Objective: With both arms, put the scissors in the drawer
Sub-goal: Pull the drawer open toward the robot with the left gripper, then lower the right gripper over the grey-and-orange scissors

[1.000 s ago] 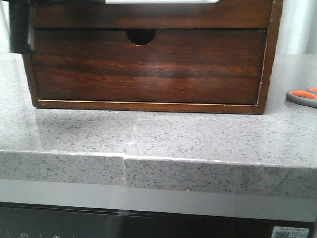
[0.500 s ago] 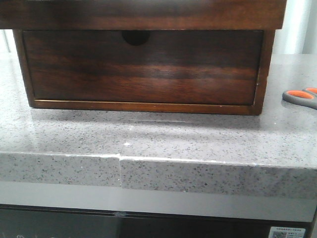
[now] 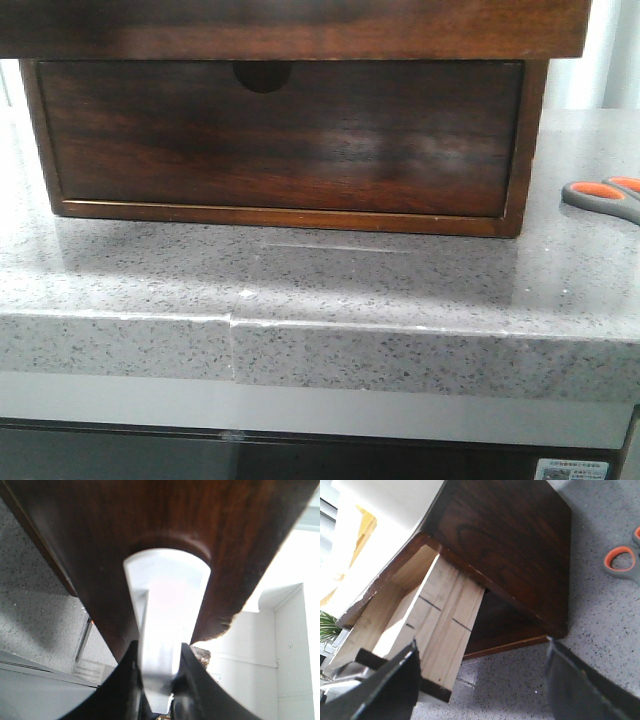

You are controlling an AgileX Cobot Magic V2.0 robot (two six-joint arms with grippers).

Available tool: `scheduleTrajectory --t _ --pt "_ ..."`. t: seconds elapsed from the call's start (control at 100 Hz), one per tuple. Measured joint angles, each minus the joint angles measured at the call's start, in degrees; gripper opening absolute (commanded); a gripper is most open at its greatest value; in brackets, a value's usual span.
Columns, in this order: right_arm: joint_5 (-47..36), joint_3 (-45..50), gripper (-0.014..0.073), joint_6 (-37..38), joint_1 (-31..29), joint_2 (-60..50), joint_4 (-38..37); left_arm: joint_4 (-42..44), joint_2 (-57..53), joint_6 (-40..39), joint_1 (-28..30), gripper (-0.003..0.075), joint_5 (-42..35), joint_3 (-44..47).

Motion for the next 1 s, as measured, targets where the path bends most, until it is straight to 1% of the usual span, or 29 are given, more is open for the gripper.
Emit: scheduleTrajectory --t 0.12,0.18,0.25,0.28,0.3,0.35,0.42,0.49,0.56,0.75,1.0 --pt "0.1 0.0 0.0466 0.0 0.0 0.0 0.0 0.4 -1.8 -0.3 0.0 -0.0015 -0.2 1.1" --pt "0.4 0.0 0.0466 0.0 0.0 0.0 0.0 0.4 -2.4 -0.3 0.0 0.0016 -0.1 1.6" --pt "0.5 0.0 0.0466 0.0 0.0 0.0 0.0 0.4 -2.6 -0.3 0.0 0.0102 -0.1 1.7" --pt "0.6 0.0 0.0466 0.0 0.0 0.0 0.0 0.4 -2.6 -0.2 0.0 0.0162 0.0 1.7" --pt "0.8 0.0 0.0466 0.0 0.0 0.0 0.0 0.5 -2.6 0.1 0.0 0.0188 0.0 1.7" --pt "0.9 0.0 0.0466 0.0 0.0 0.0 0.0 0.7 -2.7 0.5 0.0 0.0301 -0.2 1.7" --pt "0.9 0.0 0.0466 0.0 0.0 0.0 -0.1 0.8 -3.0 0.9 0.0 0.042 -0.4 1.7" --pt "1.1 0.0 0.0466 0.0 0.0 0.0 -0.1 0.8 -3.1 1.0 0.0 0.0491 -0.5 1.7" --pt "1.1 0.0 0.0466 0.0 0.0 0.0 -0.1 0.8 -3.2 1.0 0.0 0.0512 -0.6 1.7" --pt "1.2 0.0 0.0466 0.0 0.0 0.0 -0.1 1.6 -5.0 1.4 0.0 0.0514 -1.1 1.7" --pt "-2.1 0.0 0.0466 0.0 0.0 0.0 -0.1 5.8 -14.4 1.5 0.0 0.0512 -4.3 1.7"
